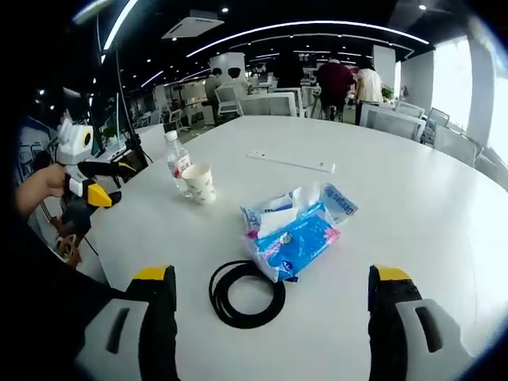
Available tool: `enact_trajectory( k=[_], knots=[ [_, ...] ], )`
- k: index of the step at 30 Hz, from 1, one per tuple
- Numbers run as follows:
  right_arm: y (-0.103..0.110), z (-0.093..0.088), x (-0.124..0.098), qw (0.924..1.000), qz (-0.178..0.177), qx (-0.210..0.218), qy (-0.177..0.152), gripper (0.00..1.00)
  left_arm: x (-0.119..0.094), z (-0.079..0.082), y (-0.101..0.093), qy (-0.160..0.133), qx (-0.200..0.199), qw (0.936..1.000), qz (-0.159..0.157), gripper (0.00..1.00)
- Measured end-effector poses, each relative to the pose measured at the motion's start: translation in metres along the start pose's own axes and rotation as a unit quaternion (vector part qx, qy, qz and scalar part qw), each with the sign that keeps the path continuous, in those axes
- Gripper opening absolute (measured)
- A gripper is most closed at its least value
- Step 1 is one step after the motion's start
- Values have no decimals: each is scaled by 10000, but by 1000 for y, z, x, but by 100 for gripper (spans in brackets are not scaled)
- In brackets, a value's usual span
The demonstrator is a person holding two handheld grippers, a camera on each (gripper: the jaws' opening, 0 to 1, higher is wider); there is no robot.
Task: Arrange the tabletop items into an orderly group along one side of the table until the central work area is clear of visible clutter.
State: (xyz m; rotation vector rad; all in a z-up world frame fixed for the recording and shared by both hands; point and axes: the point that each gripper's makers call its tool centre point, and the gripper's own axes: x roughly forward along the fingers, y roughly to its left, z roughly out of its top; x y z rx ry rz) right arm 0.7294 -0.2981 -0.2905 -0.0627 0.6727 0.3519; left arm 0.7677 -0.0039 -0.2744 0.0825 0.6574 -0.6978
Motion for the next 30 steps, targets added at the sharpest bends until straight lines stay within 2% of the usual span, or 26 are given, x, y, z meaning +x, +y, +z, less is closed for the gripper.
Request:
enact_trajectory(
  k=[8,18,27,30],
  knots=[
    [-5,0,1,10000,15,-33,20,96,4,2,-9,-22,24,10000,7,100],
    [-22,4,8,9997,55,-221,67,93,17,5,-27,-22,-15,10000,-13,100],
    [-30,3,24,9983,207,-501,223,84,36,10,-55,2,128,9995,-294,95],
    [-32,5,29,9973,246,-641,256,83,44,16,-67,-8,193,9989,-417,90]
  ],
)
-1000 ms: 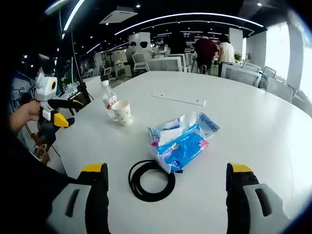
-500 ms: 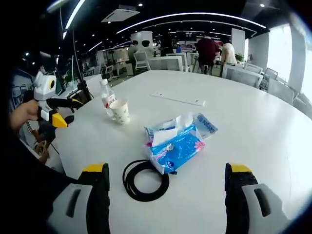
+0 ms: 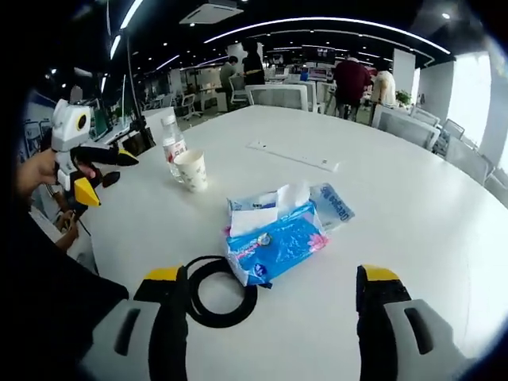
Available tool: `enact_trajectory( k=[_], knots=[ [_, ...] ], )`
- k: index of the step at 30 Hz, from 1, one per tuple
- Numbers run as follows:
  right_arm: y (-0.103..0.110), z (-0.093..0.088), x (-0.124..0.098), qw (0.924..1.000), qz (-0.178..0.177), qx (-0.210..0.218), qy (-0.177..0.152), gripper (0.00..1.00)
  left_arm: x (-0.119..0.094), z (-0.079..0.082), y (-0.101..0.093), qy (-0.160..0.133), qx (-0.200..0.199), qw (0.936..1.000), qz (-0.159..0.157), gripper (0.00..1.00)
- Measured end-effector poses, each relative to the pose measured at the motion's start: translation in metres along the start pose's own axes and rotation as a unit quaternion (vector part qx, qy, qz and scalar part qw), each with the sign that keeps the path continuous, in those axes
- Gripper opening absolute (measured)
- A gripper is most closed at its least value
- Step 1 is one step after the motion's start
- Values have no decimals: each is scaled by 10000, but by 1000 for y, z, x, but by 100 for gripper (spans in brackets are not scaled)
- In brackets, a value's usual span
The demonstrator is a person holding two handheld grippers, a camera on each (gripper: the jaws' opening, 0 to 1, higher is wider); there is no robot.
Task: Arrange the tabletop items into an orderly group along one side of the table until the central work area is clear of visible clutter.
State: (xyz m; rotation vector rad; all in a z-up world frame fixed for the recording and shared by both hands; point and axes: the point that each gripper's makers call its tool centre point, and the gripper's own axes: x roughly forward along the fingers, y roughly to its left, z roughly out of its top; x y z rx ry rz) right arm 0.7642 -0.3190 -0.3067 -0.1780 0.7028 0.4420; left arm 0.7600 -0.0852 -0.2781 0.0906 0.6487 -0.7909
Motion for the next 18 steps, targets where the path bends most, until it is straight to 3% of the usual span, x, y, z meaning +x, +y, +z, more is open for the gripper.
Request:
enact_trajectory(
  k=[6,14,18],
  knots=[
    [-13,1,12,9995,103,-278,98,78,16,11,-17,-30,264,9992,-305,78],
    [-26,9,27,9976,234,-616,219,70,45,17,-35,138,697,9947,-742,61],
    [-33,11,35,9963,345,-737,261,62,56,25,-40,112,910,9923,-831,57]
  ],
)
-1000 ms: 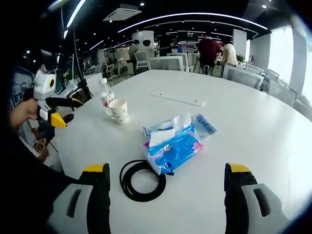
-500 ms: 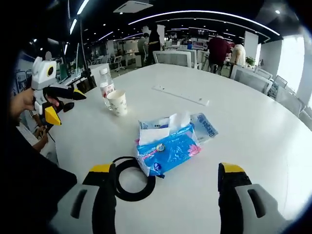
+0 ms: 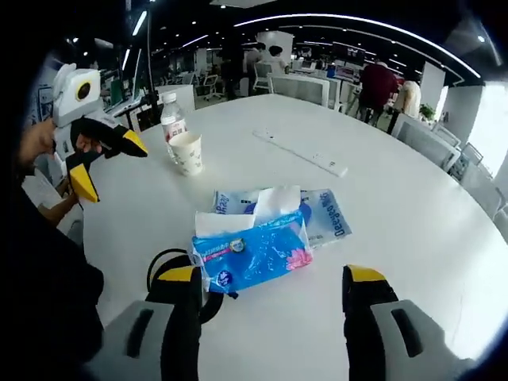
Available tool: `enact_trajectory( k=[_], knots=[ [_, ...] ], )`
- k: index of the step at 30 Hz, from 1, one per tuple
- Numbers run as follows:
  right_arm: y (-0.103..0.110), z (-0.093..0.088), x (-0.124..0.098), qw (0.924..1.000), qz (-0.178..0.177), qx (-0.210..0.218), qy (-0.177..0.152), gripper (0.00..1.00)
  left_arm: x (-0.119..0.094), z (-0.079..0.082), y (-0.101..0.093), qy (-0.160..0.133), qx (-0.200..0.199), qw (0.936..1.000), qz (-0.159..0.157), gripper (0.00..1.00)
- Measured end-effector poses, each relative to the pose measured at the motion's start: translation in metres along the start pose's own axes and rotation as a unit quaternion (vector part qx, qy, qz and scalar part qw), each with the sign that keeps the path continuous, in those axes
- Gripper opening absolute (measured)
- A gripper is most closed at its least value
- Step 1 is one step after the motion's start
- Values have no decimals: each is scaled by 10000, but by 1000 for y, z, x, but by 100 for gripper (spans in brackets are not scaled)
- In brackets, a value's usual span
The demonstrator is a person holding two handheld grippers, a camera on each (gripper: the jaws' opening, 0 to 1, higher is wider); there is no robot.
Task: Arrange the tabletop items into an orderly group along one side of the table until the central work area is clear of visible clutter.
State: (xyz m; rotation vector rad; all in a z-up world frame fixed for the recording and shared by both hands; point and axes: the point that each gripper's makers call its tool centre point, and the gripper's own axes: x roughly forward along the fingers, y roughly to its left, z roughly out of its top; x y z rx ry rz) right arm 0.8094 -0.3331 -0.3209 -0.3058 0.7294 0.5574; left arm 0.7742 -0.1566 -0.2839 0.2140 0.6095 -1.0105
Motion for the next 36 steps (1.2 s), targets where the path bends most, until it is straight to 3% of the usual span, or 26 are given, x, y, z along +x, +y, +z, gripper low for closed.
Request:
enact_trajectory(
  k=[7,11,15,36],
  knots=[
    [-7,1,17,9992,206,-329,110,53,25,5,-6,168,382,9985,-350,46],
    [-7,3,24,9975,352,-598,127,47,37,7,-11,191,577,9967,-547,45],
    [-11,2,32,9965,417,-710,166,45,47,6,-21,391,967,9913,-800,38],
    [-24,11,73,9922,698,-952,393,28,89,0,-31,1039,1719,9680,-1503,17]
  ],
)
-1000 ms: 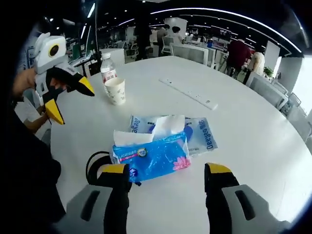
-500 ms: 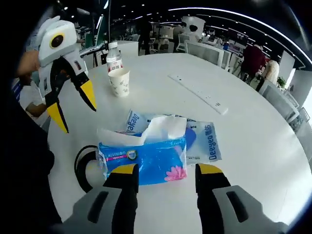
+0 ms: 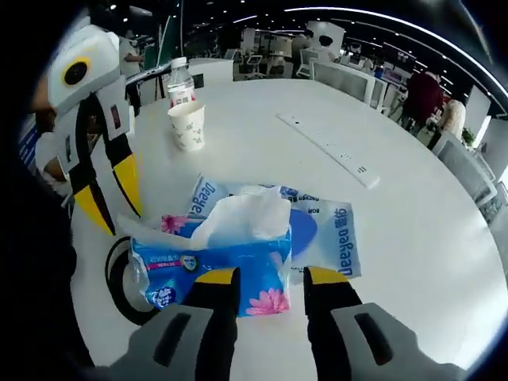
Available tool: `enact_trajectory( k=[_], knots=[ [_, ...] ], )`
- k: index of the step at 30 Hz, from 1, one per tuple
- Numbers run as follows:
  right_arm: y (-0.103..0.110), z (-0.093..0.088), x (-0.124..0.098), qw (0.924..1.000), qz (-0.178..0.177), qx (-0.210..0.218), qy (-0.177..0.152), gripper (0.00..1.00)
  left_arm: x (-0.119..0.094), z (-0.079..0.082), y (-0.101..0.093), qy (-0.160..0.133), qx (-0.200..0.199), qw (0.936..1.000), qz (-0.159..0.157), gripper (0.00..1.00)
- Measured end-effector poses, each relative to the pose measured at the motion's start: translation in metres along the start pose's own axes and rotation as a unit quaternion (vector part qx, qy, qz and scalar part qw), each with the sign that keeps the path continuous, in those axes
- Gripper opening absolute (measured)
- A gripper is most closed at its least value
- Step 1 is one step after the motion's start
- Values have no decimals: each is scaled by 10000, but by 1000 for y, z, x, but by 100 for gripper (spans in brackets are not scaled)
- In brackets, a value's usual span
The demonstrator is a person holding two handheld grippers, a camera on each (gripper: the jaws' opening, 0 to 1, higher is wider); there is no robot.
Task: Arrange the tabletop items into an orderly group along one side of the table until the central work area is clear of visible clutter.
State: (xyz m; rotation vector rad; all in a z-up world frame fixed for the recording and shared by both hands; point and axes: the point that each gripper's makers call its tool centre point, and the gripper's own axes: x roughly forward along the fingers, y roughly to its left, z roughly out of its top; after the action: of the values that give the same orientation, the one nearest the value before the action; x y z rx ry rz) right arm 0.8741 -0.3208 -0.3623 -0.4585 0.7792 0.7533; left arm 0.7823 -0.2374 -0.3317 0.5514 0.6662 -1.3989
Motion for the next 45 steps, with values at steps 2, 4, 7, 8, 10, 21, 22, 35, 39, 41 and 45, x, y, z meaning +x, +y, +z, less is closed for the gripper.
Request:
enact_trajectory(
  k=[2,4,7,8,10,21,22,35,39,41,45],
  knots=[
    [1,0,2,10000,75,58,-8,26,1,-1,1,47,0,10000,-20,16],
    [0,0,4,9999,99,100,-10,24,2,-2,2,102,47,9999,-43,15],
    [1,-3,8,9997,185,159,-27,18,6,-7,0,177,59,9997,-181,12],
    [2,-3,9,9997,210,157,-22,14,7,-8,0,203,84,9996,-190,11],
    [2,-4,9,9998,192,97,-1,10,9,-10,1,244,143,9994,-191,9],
    [-2,-11,4,9997,171,194,-50,0,15,-12,8,229,204,9994,-188,0],
    [-3,-11,4,9997,165,194,-53,0,15,-13,8,234,209,9993,-185,0],
    [3,-17,-14,9997,65,193,-97,0,2,-13,5,241,134,9994,-232,0],
    [7,-24,-24,9996,-15,281,-89,0,-3,-9,2,188,153,9994,-256,0],
    [11,-27,-31,9990,-60,416,-121,0,-4,-6,-1,155,203,9992,-301,0],
    [22,-36,-46,9983,-174,546,-116,0,-5,-3,-8,142,326,9986,-388,0]
  ],
)
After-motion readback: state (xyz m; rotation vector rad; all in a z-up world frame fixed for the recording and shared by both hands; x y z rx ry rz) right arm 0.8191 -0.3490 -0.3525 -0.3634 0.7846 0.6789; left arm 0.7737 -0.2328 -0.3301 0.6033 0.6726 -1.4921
